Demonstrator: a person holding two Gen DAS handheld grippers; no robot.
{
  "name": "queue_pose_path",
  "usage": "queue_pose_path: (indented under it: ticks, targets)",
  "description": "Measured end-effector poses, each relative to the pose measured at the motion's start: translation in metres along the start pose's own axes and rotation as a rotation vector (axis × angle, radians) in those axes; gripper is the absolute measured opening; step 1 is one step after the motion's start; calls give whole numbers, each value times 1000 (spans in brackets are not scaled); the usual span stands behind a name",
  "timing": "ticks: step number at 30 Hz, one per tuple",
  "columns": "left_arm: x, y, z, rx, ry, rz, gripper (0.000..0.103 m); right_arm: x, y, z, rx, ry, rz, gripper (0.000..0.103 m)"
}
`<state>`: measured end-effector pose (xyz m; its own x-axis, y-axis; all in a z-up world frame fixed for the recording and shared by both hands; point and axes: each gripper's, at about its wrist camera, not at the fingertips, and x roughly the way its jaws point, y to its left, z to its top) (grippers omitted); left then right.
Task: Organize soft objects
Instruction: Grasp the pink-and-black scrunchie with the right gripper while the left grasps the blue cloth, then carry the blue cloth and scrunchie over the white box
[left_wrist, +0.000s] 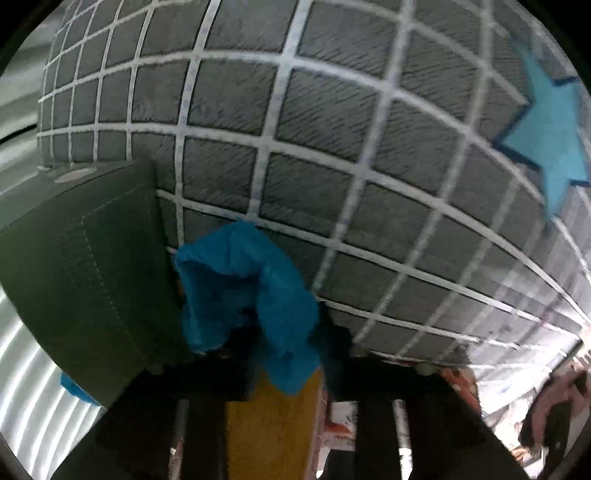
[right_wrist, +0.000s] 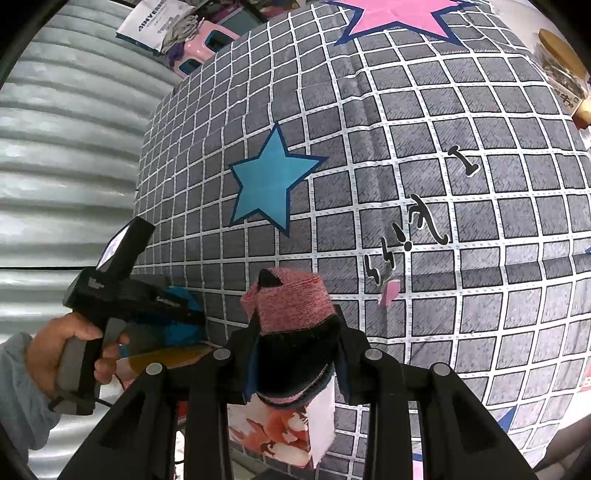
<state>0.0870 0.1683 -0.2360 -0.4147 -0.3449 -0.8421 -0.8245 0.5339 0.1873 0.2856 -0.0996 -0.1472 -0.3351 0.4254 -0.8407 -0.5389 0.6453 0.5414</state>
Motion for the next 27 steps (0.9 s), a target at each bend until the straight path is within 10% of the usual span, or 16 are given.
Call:
queue_pose_path:
  ticks: [8, 17, 27]
  targets:
    - [-48, -24, -41, 136, -219, -89, 17, -11, -2, -8, -5, -10, -19, 34]
    - [-118, -68, -120, 416, -568, 11, 17, -26, -13, -22, -10, -24, -100, 34]
    - [-106, -82, -190, 595, -639, -8, 17, -34, -15, -56, -22, -13, -163, 34]
